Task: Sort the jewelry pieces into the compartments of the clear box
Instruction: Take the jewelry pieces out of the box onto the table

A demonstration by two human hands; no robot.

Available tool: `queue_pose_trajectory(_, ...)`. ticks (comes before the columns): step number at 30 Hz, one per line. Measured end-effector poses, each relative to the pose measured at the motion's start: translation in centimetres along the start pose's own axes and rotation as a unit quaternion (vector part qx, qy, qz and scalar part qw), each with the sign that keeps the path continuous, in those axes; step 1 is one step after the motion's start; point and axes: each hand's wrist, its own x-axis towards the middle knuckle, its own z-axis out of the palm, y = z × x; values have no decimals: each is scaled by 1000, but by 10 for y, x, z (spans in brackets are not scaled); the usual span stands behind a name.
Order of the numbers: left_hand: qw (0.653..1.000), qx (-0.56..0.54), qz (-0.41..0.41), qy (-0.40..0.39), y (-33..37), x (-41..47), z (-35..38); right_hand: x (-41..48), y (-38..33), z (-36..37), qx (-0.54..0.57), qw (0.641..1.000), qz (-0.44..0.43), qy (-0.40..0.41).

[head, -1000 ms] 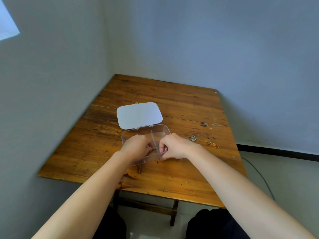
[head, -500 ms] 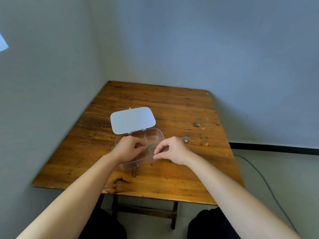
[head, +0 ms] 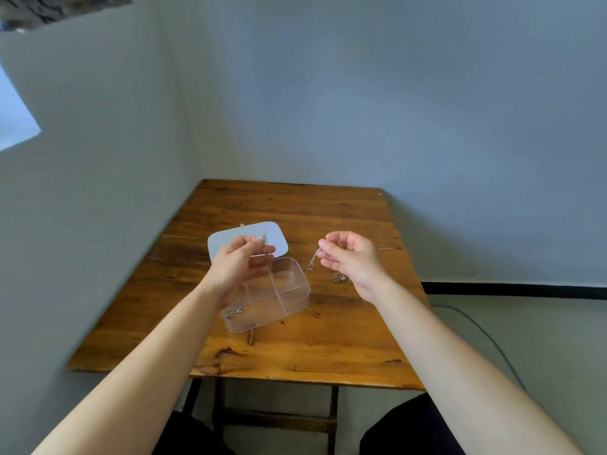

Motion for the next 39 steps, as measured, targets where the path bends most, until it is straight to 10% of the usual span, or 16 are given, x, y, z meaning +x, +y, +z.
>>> queue_pose_trajectory(9, 997, -45, 51, -48, 32, -16, 72, -19, -34, -57, 20, 997, -42, 64)
queue_pose_trajectory(17, 990, -20, -74, -120, -38, -30, 149, -43, 5, -116, -37, 990, -1, 137)
queue_pose_trajectory(24, 969, 199, -133, -67, -89, -31, 164, -49, 60, -134, -109, 982, 78, 136)
queue_pose_trajectory(39, 864, 496, 23, -80, -106, -25, 147, -51, 81, -132, -437, 895, 25, 88)
